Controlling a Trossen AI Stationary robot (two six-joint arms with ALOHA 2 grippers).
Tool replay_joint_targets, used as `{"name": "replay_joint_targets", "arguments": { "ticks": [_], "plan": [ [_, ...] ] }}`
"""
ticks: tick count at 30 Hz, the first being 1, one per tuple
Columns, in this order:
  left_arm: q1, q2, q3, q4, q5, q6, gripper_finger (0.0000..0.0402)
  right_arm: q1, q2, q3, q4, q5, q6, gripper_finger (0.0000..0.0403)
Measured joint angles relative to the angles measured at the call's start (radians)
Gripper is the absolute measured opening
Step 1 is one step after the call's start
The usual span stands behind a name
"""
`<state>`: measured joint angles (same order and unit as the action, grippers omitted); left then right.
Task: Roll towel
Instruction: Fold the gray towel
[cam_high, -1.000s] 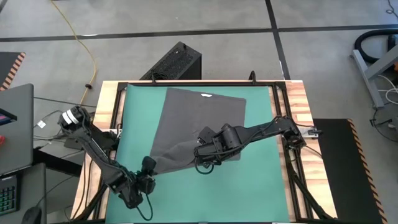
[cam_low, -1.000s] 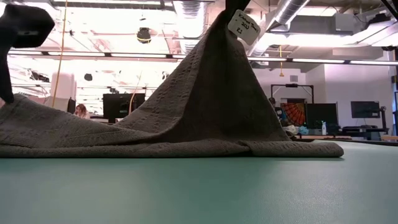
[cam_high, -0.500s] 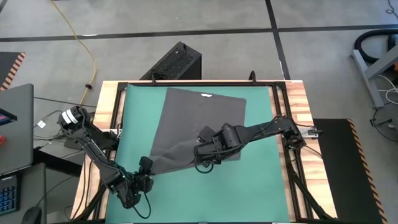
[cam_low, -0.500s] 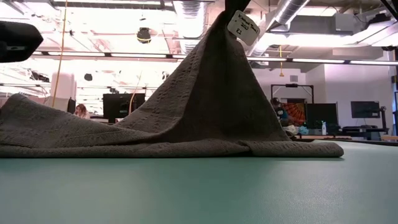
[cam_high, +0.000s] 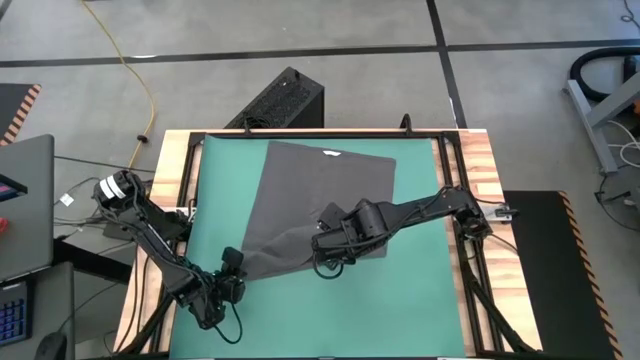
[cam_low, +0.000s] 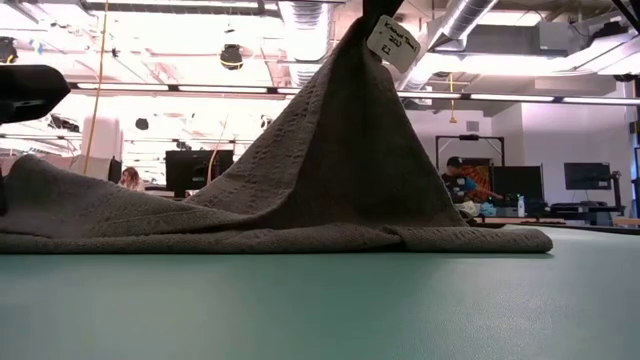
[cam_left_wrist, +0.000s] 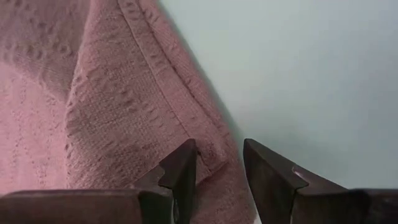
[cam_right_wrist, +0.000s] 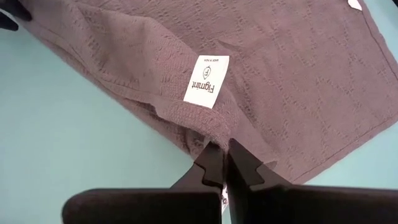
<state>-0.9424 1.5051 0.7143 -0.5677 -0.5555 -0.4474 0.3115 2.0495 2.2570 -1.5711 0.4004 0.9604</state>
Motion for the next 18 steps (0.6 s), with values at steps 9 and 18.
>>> {"name": "replay_joint_targets", "arguments": {
  "ticks": [9, 18],
  "plan": [
    [0.013, 0.000, 0.000, 0.004, 0.000, -0.009, 0.0075, 0.000, 0.000, 0.000, 0.000, 0.000, 0.000, 0.0018],
    [0.057, 0.000, 0.000, 0.010, 0.006, 0.004, 0.0039, 0.000, 0.000, 0.000, 0.000, 0.000, 0.000, 0.0018]
  ]
}}
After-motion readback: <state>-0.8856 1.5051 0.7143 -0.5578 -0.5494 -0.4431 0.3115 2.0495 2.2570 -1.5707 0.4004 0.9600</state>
